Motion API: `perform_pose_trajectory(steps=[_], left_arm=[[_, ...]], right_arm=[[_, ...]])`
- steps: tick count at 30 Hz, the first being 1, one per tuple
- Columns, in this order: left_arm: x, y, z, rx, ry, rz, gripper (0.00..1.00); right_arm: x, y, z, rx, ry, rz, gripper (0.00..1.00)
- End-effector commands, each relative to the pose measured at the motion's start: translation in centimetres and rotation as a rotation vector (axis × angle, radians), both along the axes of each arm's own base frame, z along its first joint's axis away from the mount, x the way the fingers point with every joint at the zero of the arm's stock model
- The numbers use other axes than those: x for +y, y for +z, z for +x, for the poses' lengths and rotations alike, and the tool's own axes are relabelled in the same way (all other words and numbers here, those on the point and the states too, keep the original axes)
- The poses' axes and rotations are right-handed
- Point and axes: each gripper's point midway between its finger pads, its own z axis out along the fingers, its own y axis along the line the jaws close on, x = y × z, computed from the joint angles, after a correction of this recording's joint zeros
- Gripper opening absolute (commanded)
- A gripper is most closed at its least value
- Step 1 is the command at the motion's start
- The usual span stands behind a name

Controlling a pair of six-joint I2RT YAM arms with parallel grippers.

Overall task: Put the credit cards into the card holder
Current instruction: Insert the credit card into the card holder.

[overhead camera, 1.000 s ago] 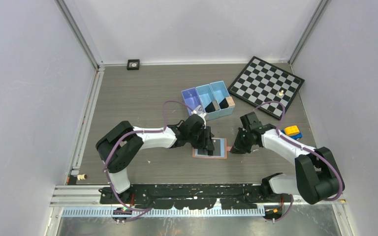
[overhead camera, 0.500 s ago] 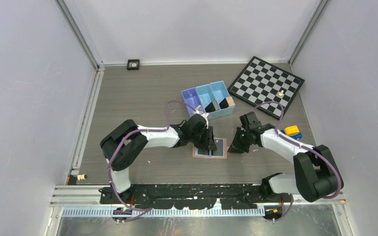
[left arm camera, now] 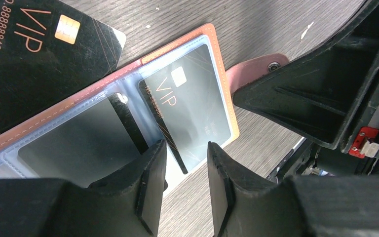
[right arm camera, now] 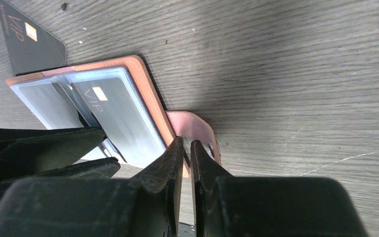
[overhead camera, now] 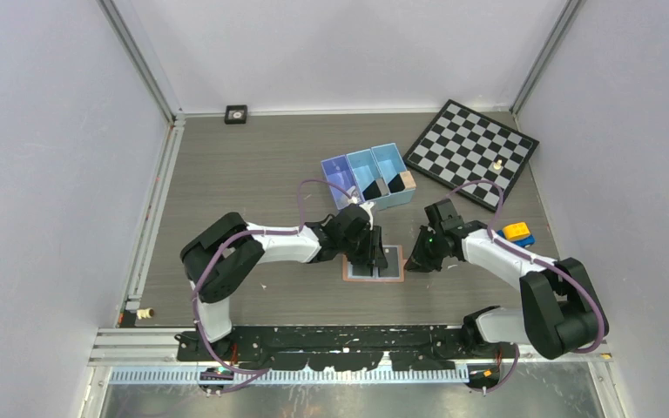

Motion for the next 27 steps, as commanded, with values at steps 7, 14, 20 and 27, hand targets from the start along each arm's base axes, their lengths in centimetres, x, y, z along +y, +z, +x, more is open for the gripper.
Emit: perform_pose_trajectory(steps=[7, 14, 20, 27], left_arm=[[2.7, 4.2, 0.4, -0.098, 0.042, -0.035, 0.51], [7.1, 3.1, 1.2, -0.095, 0.110, 0.037, 0.56], [8.7, 2.0, 1.7, -0.067, 0.140, 0.051, 0.57], [9.0, 0.7, 1.6, -0.033, 0.141, 0.065, 0.55]], right_arm=[[0.9, 4.4, 1.0, -0.125, 0.001, 0.067, 0.27], [2.2, 5.3, 1.1, -0.138, 0.020, 0.137, 0.29], [3.3, 4.3, 1.0, -0.105, 0.031, 0.174, 0.29], [3.6, 2.8, 1.0, -0.066, 0.027, 0.158, 0.28]])
